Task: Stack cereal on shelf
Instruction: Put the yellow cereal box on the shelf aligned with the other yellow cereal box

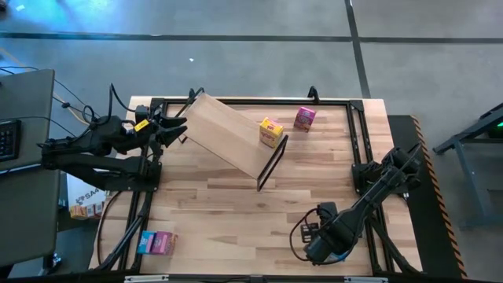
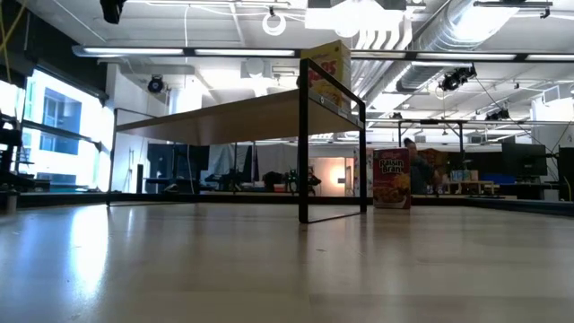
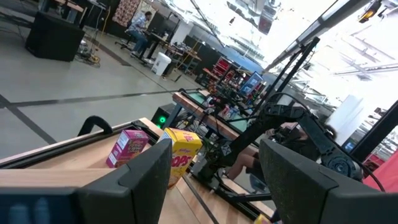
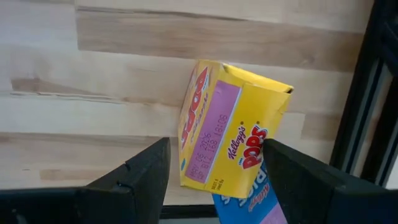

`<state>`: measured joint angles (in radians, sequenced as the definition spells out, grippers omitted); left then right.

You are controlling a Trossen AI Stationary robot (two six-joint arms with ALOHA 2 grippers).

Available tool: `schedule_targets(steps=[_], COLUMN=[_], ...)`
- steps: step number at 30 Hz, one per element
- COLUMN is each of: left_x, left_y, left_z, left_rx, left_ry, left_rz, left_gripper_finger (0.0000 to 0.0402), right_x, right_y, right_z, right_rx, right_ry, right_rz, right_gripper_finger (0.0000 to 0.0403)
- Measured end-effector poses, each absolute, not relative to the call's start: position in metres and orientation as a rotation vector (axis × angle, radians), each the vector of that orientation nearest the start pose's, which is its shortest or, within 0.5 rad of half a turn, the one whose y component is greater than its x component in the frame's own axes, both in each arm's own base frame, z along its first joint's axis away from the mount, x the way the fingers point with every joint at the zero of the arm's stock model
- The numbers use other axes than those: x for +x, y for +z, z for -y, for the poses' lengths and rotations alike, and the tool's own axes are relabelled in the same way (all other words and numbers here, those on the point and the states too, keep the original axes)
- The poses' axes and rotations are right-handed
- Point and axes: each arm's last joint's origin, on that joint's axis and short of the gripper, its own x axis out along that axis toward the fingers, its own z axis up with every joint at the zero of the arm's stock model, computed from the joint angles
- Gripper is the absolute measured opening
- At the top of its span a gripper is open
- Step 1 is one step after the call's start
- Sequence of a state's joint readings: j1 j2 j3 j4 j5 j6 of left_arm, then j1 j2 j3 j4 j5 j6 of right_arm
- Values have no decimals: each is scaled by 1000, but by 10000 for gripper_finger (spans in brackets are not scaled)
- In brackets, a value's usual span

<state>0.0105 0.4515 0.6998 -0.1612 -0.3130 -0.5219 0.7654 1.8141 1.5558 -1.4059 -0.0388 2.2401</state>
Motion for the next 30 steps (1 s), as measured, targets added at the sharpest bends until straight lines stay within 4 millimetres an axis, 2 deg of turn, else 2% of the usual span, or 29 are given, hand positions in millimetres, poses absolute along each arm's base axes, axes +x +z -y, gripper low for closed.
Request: schedule_targets(steps=[3,10,17,23,30], left_x=[100,100,100,100,100], left_y=[345,345,345,345,345], left_z=[-10,-10,-10,-10,-10], left_rx=[-530,-548,-554,-554,-556], left_ry=[293,293,292,292,292], left_rz=[169,172,172,173,173], left_gripper_finger=[234,234,234,234,234], right_x=[234,224,223,231,229], right_y=[261,279,268,269,272], right_z=[-225,-220,-229,-222,-220], right_rx=[1055,1185,1189,1207,1210], right_ry=[-1202,-1257,-1346,-1343,-1342], right_rz=[-1296,-1276,-1303,-1256,-1256], right_gripper_finger=[241,241,241,241,241])
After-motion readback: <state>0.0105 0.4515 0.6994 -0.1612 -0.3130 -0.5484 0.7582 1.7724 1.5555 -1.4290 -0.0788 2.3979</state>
